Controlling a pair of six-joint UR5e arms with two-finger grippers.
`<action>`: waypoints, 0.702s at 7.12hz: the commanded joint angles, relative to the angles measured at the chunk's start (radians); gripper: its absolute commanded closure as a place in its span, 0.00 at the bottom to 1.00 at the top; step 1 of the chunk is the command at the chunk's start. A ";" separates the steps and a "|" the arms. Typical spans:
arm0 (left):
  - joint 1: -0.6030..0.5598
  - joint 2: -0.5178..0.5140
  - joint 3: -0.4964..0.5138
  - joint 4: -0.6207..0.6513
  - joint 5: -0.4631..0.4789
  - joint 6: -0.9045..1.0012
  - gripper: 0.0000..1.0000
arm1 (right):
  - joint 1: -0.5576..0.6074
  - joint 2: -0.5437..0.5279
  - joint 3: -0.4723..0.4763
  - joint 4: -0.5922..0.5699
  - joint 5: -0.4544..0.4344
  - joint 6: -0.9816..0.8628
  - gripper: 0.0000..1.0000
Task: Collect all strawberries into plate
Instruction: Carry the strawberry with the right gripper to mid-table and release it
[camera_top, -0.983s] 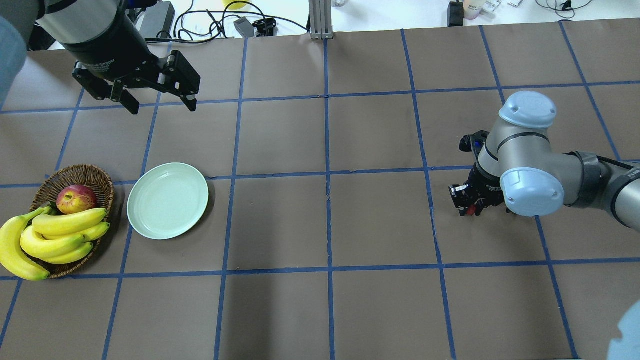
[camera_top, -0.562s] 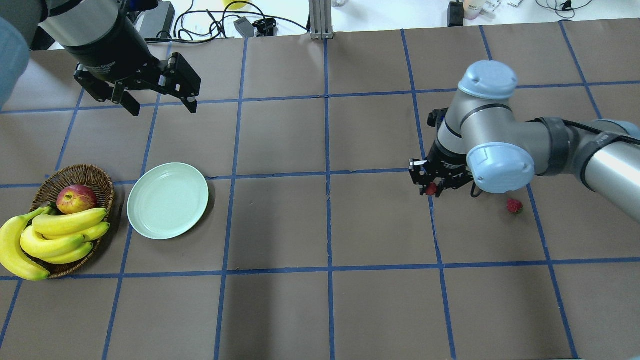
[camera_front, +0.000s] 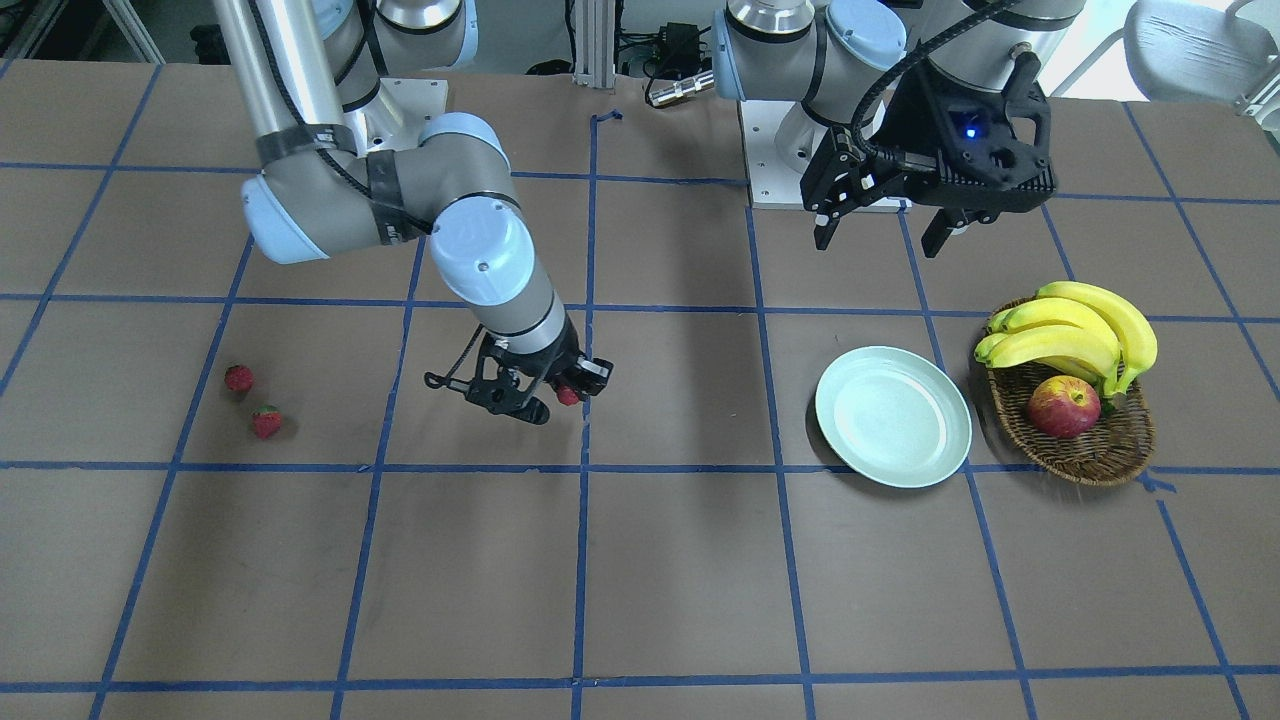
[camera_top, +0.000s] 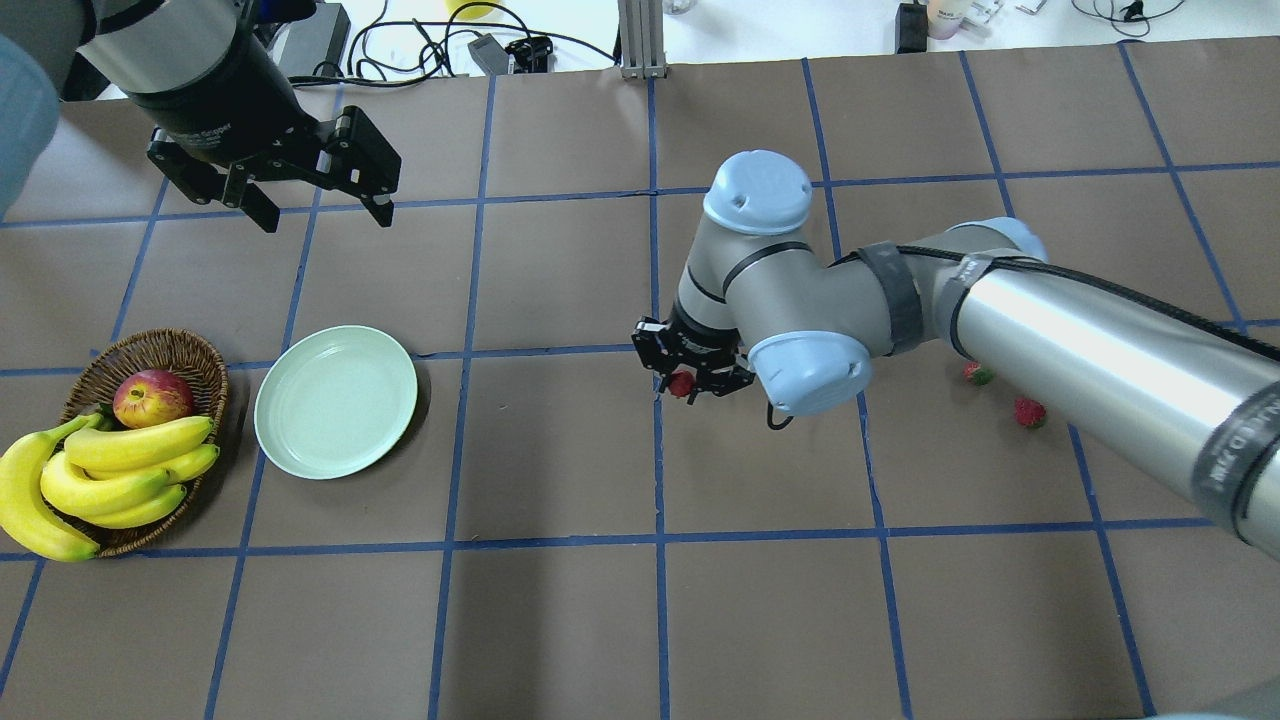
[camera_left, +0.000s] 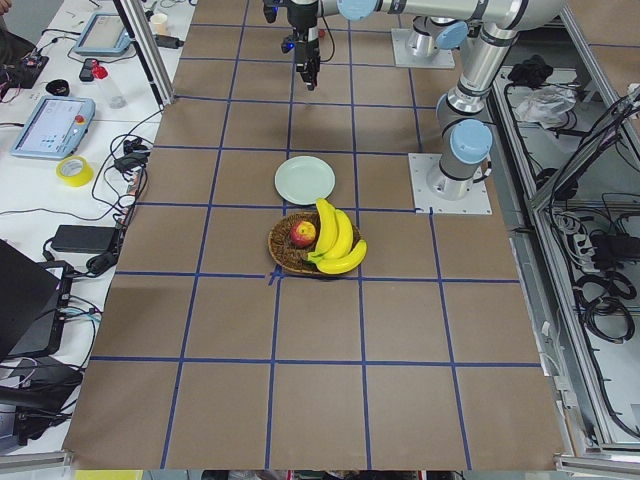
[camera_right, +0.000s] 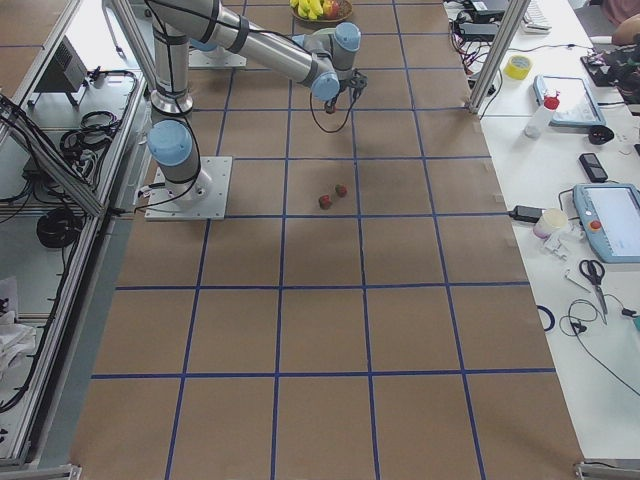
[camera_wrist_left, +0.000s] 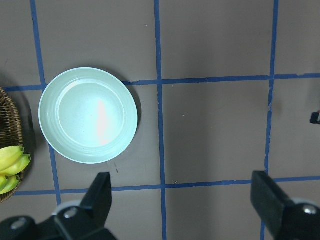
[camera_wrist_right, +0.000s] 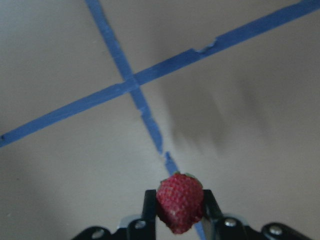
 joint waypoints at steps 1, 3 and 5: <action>0.017 0.000 -0.002 0.001 0.000 0.011 0.00 | 0.101 0.134 -0.117 -0.043 -0.007 0.137 0.96; 0.017 0.003 -0.004 0.001 0.083 0.018 0.00 | 0.103 0.139 -0.111 -0.031 -0.021 0.139 0.37; 0.019 0.000 -0.004 0.001 0.026 0.014 0.00 | 0.101 0.128 -0.112 -0.028 -0.019 0.132 0.00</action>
